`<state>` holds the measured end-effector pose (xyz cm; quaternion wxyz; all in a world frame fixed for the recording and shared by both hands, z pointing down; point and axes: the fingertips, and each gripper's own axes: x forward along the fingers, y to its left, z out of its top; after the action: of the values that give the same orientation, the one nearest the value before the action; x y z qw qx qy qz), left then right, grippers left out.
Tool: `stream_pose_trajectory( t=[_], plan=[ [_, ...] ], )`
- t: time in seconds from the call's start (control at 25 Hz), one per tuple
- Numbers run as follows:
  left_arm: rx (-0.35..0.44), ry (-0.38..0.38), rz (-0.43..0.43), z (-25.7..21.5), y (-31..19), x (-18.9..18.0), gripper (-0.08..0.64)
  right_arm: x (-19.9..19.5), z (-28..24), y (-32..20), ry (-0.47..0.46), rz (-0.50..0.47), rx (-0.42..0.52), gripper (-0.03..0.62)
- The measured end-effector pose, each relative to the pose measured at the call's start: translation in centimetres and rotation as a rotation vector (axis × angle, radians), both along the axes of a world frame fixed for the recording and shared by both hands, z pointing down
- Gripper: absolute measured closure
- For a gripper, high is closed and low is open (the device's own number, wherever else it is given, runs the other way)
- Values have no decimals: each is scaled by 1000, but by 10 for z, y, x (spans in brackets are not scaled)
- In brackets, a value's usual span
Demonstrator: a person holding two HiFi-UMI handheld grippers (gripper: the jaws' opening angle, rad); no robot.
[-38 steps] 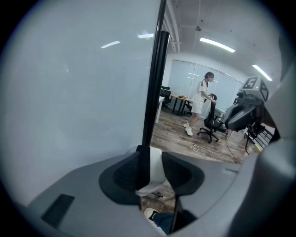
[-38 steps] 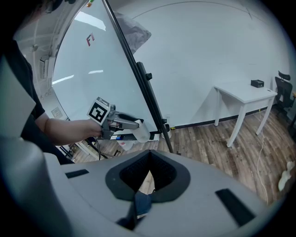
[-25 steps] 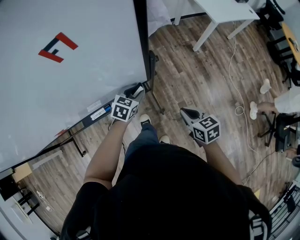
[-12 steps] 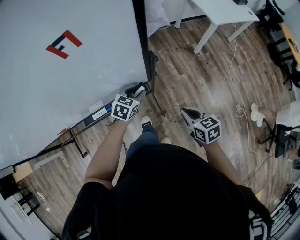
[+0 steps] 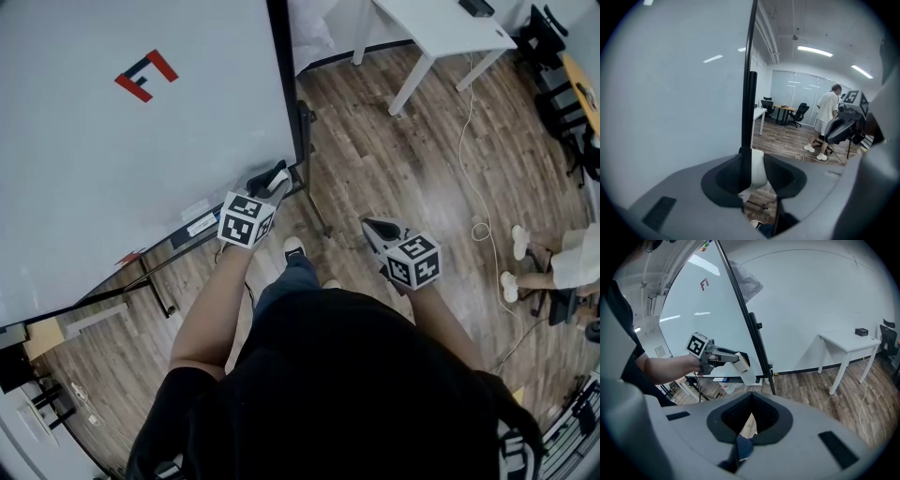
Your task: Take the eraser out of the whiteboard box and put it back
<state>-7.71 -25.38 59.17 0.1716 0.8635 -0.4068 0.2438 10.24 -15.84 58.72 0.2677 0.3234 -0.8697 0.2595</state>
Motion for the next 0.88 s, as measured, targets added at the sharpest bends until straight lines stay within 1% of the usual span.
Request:
stream_pose_trajectory(
  t=[0.36,0.72,0.88],
  plan=[
    [80,9,-12,-37,15,0,410,5,-12,10,-1,-10,29,597],
    [124,6,-9,-68,42,4,410,12,-21,24,-7,-23,48,597],
    [127,-6,-23,-73,56,2,410,15,-25,32,-8,-33,53,597]
  ],
)
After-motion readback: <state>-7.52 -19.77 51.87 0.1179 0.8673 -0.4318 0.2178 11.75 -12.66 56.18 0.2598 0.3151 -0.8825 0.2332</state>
